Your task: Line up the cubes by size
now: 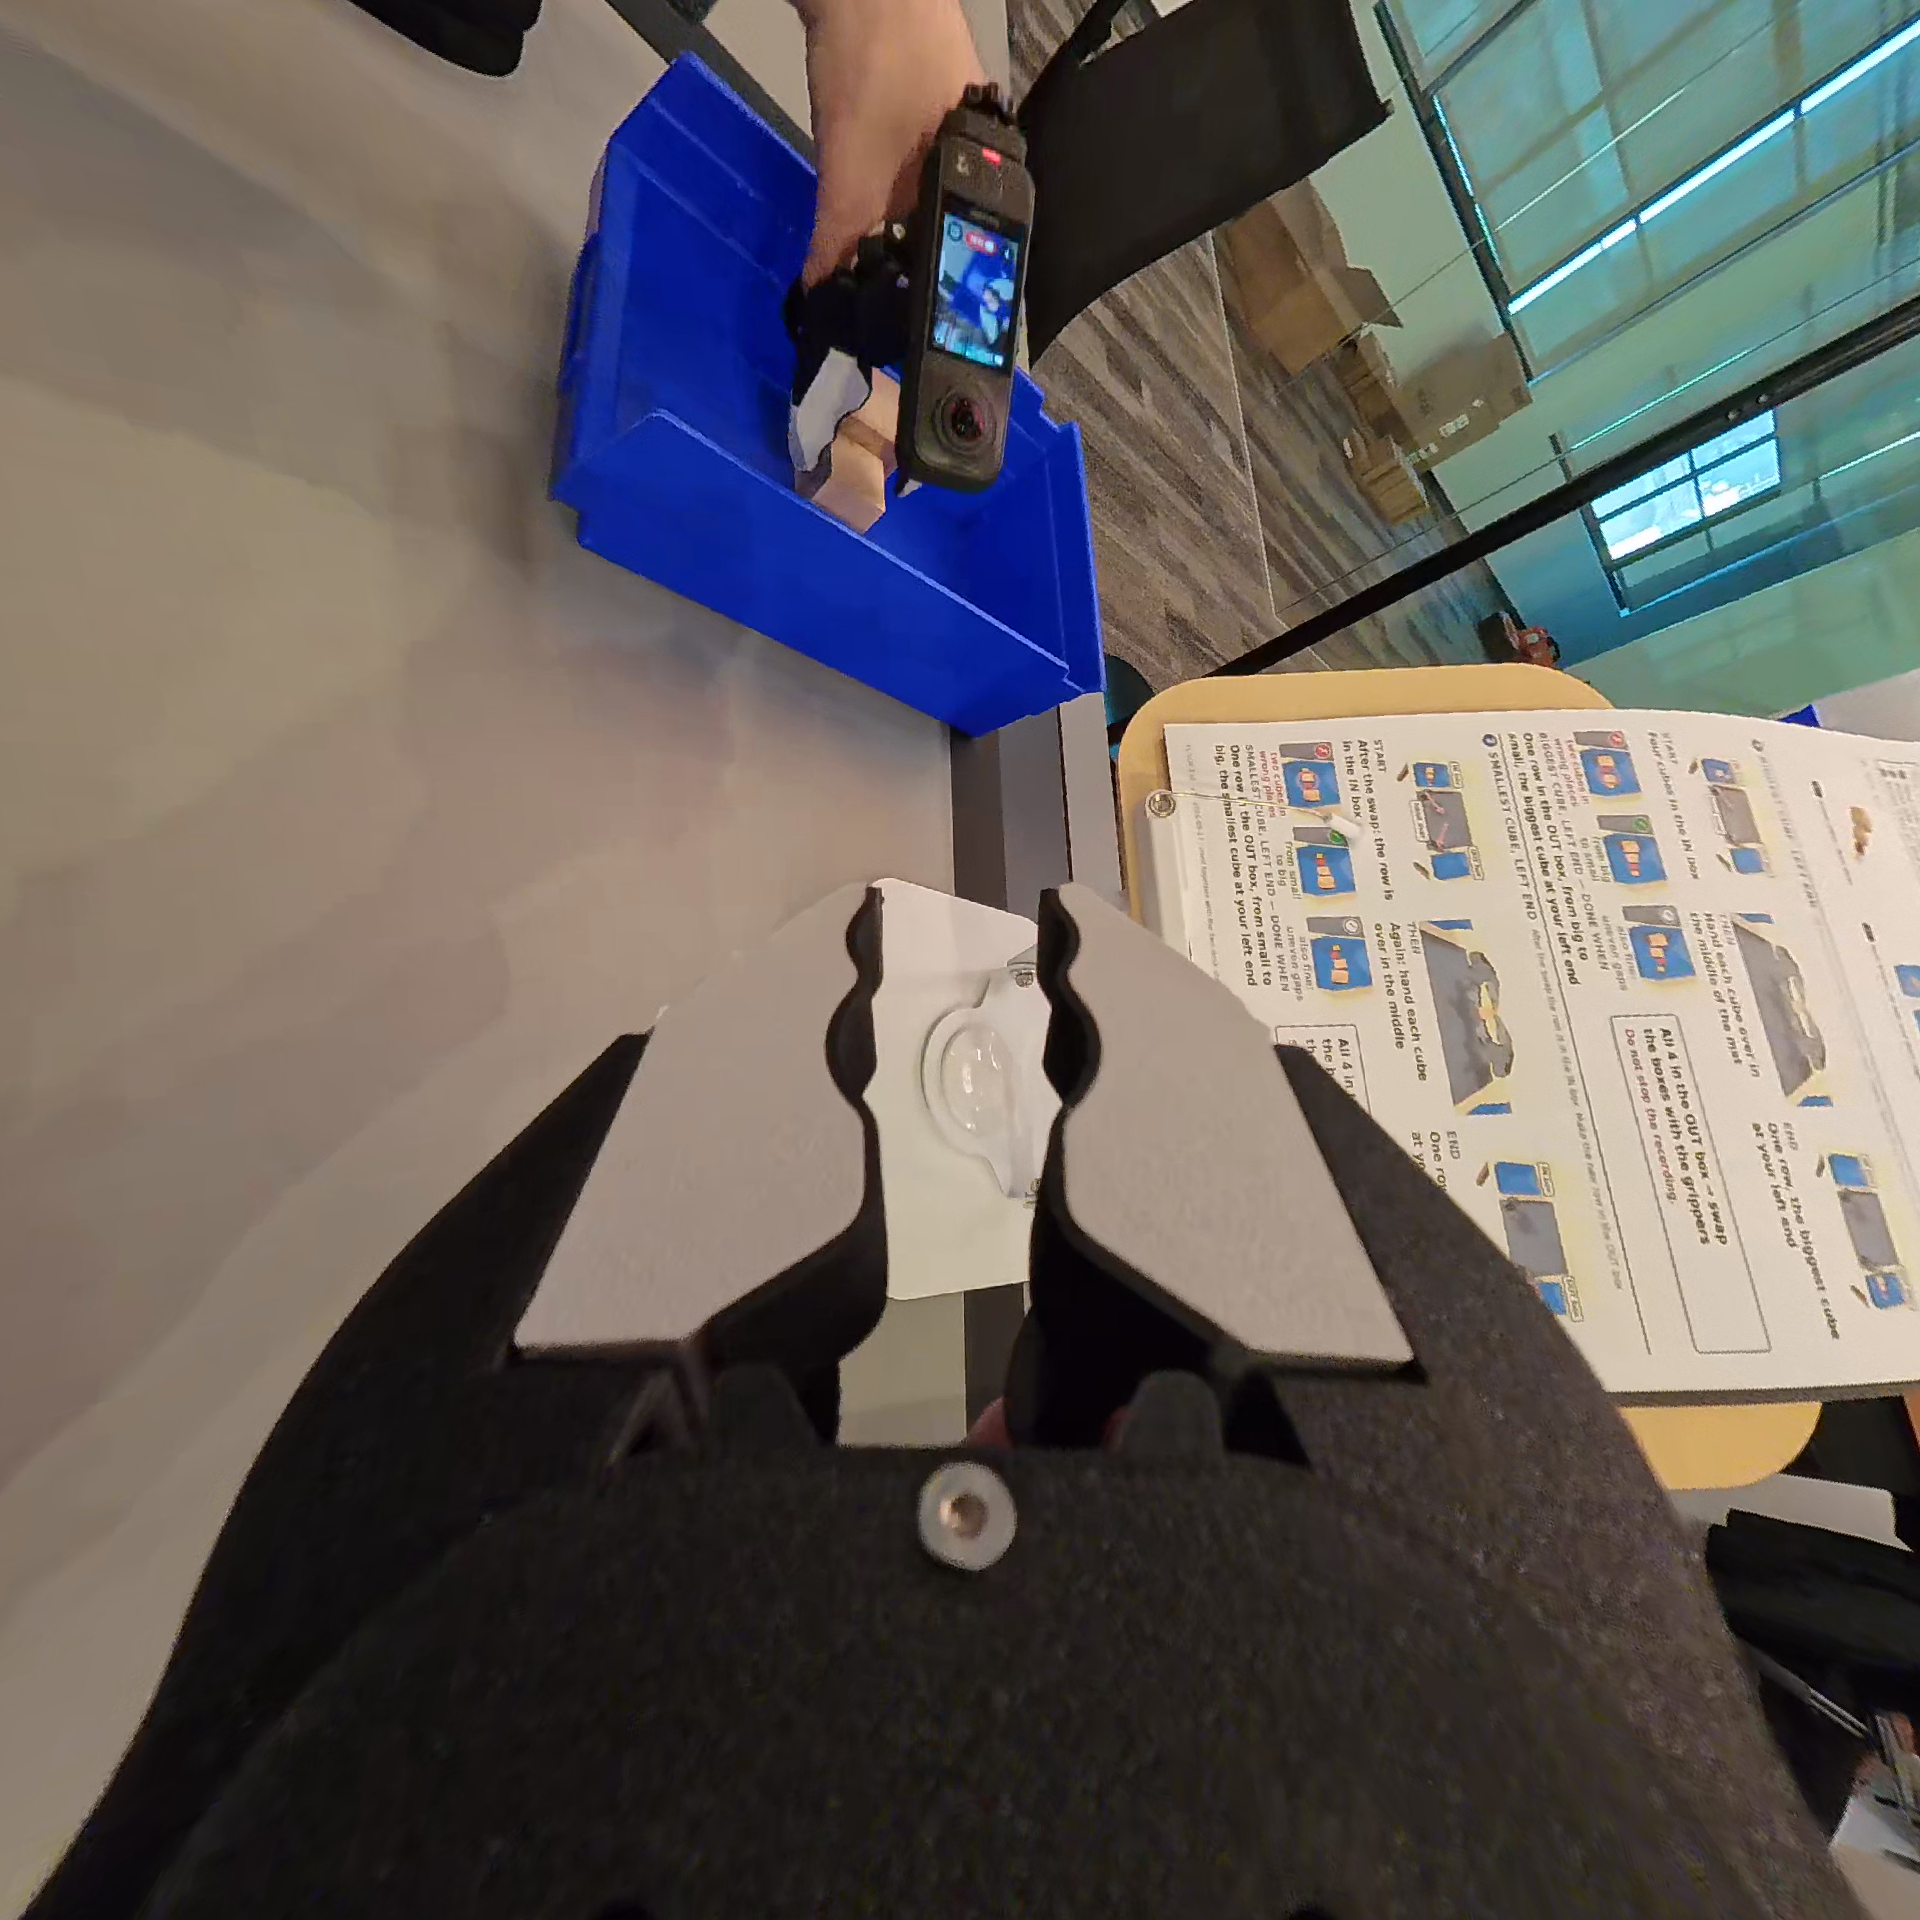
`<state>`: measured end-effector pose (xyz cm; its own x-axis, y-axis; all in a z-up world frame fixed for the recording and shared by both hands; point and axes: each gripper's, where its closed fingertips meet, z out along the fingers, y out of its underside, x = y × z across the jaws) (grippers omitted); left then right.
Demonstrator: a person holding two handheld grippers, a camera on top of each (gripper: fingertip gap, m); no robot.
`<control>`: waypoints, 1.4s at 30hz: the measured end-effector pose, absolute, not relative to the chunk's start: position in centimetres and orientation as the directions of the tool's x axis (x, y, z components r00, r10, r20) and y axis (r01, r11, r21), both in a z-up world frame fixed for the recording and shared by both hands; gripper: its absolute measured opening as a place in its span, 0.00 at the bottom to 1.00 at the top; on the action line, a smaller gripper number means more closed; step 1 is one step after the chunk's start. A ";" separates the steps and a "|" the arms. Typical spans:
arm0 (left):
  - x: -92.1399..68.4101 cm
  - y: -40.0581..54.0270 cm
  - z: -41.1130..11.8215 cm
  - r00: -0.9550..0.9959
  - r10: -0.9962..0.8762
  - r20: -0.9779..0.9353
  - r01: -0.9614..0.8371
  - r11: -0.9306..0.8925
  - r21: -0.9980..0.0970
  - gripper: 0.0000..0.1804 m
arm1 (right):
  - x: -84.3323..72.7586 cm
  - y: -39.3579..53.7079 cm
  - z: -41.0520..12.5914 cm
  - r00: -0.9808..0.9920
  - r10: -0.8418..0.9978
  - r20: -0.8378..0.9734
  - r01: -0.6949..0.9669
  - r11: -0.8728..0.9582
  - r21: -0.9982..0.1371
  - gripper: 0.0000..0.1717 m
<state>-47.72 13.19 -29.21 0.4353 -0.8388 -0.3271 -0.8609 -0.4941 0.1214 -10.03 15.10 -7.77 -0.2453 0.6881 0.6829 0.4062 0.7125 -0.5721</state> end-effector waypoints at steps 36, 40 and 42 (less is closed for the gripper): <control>-14.2 9.5 -0.1 0.480 -0.530 -0.699 -0.511 0.479 -0.714 0.24 | -13.1 10.7 -1.8 -0.114 0.689 0.715 -0.053 0.715 -0.697 0.26; -13.4 9.4 0.3 0.479 -0.533 -0.698 -0.481 0.505 -0.716 0.24 | -13.1 10.7 -1.7 -0.102 0.671 0.735 -0.062 0.733 -0.678 0.27; -13.4 9.4 0.3 0.479 -0.540 -0.692 -0.473 0.505 -0.722 0.24 | -13.0 10.6 -1.7 -0.106 0.666 0.738 -0.068 0.736 -0.674 0.27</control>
